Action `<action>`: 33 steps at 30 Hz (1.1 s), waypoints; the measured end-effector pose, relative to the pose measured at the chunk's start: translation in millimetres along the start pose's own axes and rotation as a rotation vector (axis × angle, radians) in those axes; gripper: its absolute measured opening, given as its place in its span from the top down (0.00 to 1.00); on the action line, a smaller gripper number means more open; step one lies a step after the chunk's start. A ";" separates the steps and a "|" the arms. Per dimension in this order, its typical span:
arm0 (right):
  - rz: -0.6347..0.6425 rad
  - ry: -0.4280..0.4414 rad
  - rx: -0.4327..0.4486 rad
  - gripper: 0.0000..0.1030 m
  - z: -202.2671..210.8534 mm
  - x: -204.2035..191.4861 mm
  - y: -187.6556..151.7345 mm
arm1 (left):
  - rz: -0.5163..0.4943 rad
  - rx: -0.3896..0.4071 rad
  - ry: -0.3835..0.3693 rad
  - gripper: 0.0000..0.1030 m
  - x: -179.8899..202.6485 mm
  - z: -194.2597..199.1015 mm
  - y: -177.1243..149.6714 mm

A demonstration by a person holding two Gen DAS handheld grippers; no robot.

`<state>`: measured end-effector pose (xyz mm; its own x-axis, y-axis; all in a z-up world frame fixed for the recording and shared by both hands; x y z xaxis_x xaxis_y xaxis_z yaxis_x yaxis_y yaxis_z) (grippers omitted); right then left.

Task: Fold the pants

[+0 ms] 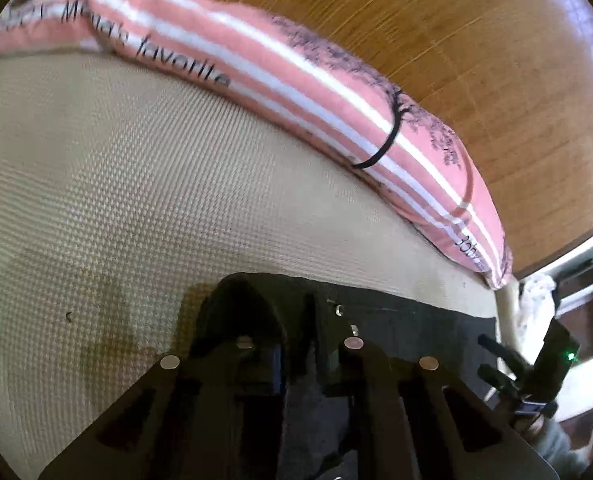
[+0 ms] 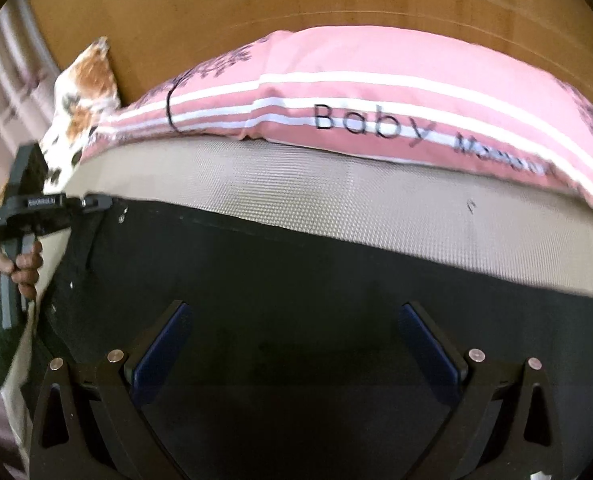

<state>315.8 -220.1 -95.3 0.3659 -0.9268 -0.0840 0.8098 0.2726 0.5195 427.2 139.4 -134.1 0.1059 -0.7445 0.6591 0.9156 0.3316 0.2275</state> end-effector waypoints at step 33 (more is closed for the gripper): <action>0.426 0.689 -0.422 0.63 -61.0 55.5 55.9 | -0.044 0.173 -0.272 0.92 21.9 66.7 -18.0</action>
<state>409.3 -240.6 -122.7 0.7554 -0.4035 -0.5163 0.5942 0.7539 0.2802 387.1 155.8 -76.0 -0.0617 -0.5862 0.8078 0.8348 0.4133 0.3637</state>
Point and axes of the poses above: each gripper's, at about its wrist camera, not at the fingertips, and z roughly against the way its jaws point, x to its right, y to its top, the point moved 2 cm from there along -z, roughly the way its jaws point, and after that the axes turned 12 degrees about z, right-handed, at the moved point
